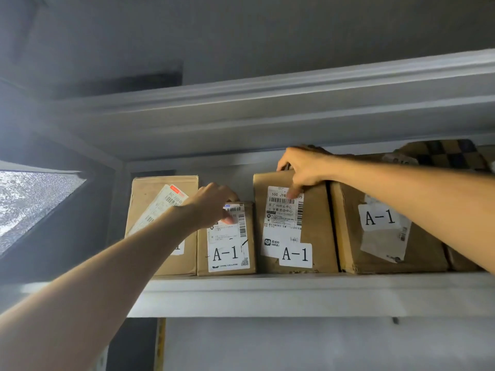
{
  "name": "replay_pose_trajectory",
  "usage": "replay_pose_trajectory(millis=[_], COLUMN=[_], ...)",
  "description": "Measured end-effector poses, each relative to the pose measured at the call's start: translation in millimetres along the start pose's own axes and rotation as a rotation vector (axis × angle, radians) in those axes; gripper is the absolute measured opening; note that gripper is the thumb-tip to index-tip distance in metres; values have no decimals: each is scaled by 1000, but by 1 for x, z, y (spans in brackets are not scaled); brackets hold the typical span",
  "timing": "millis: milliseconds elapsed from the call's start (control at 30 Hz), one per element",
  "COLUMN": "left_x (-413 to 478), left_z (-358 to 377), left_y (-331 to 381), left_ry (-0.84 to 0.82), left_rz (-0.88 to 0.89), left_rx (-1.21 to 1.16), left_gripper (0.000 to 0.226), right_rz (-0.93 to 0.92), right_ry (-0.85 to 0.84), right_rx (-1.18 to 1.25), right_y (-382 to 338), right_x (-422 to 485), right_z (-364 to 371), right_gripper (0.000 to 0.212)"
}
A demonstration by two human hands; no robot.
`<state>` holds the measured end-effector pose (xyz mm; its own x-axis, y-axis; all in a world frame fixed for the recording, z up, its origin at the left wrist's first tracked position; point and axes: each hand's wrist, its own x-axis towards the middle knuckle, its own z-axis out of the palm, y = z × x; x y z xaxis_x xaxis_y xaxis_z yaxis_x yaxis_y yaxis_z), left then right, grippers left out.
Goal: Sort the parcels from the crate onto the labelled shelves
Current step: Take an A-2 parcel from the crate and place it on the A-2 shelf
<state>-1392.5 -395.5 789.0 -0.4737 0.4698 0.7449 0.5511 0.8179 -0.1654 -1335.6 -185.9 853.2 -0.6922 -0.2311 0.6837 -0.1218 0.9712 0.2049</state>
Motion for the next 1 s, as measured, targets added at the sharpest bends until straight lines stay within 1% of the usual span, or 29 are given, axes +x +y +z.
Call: replay_pose_trajectory(millis=[67,167,267,300,333,400,467,500,533,600,700,800,833,900,1000], left_x=[0,-1,-1,0,0,1,3,6,10,22,36,44,45,43,42], left_z=[1,1,-1,-1,0,0,1,0,-1,-1,0,8,9,7,2], left_y=[0,1,4,4,3,4,7,11,15,22,32,37,38,37,39], left_ry=[5,-5,-32,-38,-45,-65,-68,-65,-53,-5,51,89,115,170,208], left_rz=[-4,-12,-17,-24,-31,-35,-51,-71,-94,-142,-211,-259,-279,-295,-274], left_rx=[-4,6,30,31,32,49,20,-44,-127,-249,-292,-345,-368,-394,-449], left_gripper=[52,53,55,56,57,60,69,72,69,54,38,25,24,29,26], right_rz=[9,-24,-16,-23,-41,-70,-87,-84,-80,-52,25,50,45,36,29], right_ry=[31,57,195,239,245,163,99,92,88,85,90,137,156,185,236], right_rx=[41,39,108,131,134,113,98,109,132,148,-1,-35,-23,7,71], right_y=[2,4,5,6,6,4,4,6,8,15,19,17,17,15,19], right_x=[1,3,6,8,9,10,8,5,2,-2,-4,-2,-1,-2,-6], right_z=[-8,-5,-7,-11,-15,-18,-15,-13,-11,-7,-1,5,6,4,1], right_gripper=[56,43,19,15,15,14,10,12,14,19,28,39,41,42,42])
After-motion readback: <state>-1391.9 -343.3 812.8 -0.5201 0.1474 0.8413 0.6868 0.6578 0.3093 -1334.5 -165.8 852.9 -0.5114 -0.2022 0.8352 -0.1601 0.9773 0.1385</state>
